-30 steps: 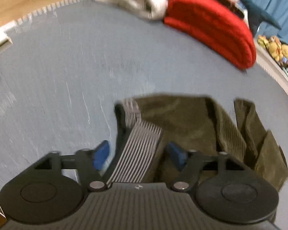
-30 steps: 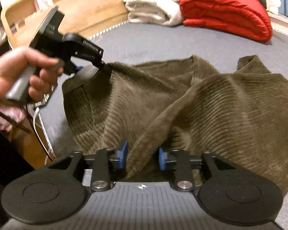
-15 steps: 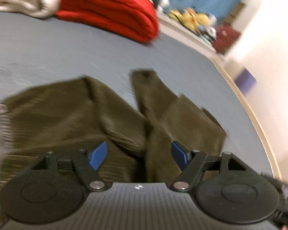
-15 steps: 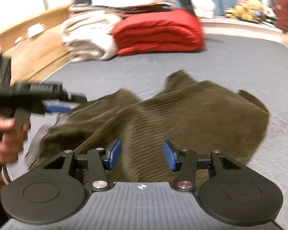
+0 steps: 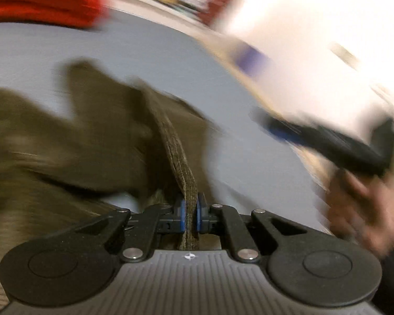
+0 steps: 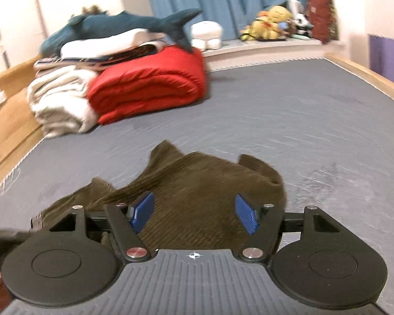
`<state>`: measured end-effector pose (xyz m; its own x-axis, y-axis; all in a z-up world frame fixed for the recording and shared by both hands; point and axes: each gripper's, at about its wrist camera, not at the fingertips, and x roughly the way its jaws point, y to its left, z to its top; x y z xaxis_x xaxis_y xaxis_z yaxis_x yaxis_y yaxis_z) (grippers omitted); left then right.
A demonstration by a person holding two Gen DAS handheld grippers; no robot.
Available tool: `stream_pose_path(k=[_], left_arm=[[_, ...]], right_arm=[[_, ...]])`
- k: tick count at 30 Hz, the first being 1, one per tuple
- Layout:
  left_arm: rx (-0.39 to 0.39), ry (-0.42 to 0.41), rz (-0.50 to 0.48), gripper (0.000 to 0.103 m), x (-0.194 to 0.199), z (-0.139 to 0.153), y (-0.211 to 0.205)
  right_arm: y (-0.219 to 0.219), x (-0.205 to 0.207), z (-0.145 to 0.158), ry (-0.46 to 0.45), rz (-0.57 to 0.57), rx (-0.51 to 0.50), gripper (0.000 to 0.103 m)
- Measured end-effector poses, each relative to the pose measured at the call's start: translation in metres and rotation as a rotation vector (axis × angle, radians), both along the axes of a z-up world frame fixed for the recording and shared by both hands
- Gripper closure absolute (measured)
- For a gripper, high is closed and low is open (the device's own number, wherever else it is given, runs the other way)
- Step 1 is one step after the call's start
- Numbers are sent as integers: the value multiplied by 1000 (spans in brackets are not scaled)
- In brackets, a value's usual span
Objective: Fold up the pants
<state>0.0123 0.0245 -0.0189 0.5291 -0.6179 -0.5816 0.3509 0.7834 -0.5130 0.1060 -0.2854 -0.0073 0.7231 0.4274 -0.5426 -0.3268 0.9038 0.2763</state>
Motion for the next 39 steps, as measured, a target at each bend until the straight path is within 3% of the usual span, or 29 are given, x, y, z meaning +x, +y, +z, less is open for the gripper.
stream_pose_path(k=[1, 3, 5, 6, 7, 8, 9, 14, 19, 24, 26, 27, 28, 30, 39], left_arm=[[6, 7, -112, 96, -8, -3, -17], [156, 30, -253, 95, -25, -15, -53], [246, 73, -268, 89, -32, -29, -68], [246, 90, -267, 86, -32, -32, -67], [248, 96, -261, 77, -30, -34, -62], [249, 90, -246, 64, -27, -33, -56], [243, 76, -226, 59, -24, -28, -52], [121, 39, -68, 45, -11, -9, -5], [89, 39, 105, 41, -6, -6, 29], [96, 64, 224, 41, -4, -4, 53], [89, 73, 257, 41, -5, -2, 60], [84, 73, 268, 41, -7, 1, 64], [81, 69, 278, 41, -9, 7, 63], [78, 60, 289, 41, -10, 13, 65], [102, 55, 300, 41, -7, 12, 55]], right_arm=[[-3, 1, -1, 6, -12, 10, 33], [-7, 4, -4, 19, -26, 21, 33], [-6, 6, -8, 30, -18, 15, 32], [-4, 4, -9, 33, -12, 6, 32], [-2, 5, -12, 36, -4, -5, 32], [2, 4, -12, 38, 3, -13, 32], [5, 5, -14, 41, 9, -20, 31], [23, 11, -31, 83, 47, -57, 26], [57, 13, -53, 135, 131, -88, 15], [89, 15, -80, 166, 182, -180, 14], [94, 14, -88, 173, 182, -222, 23], [95, 13, -91, 173, 189, -234, 42], [94, 11, -94, 175, 201, -243, 71], [92, 7, -97, 188, 236, -244, 97], [50, -24, -60, 42, 294, -287, 101]])
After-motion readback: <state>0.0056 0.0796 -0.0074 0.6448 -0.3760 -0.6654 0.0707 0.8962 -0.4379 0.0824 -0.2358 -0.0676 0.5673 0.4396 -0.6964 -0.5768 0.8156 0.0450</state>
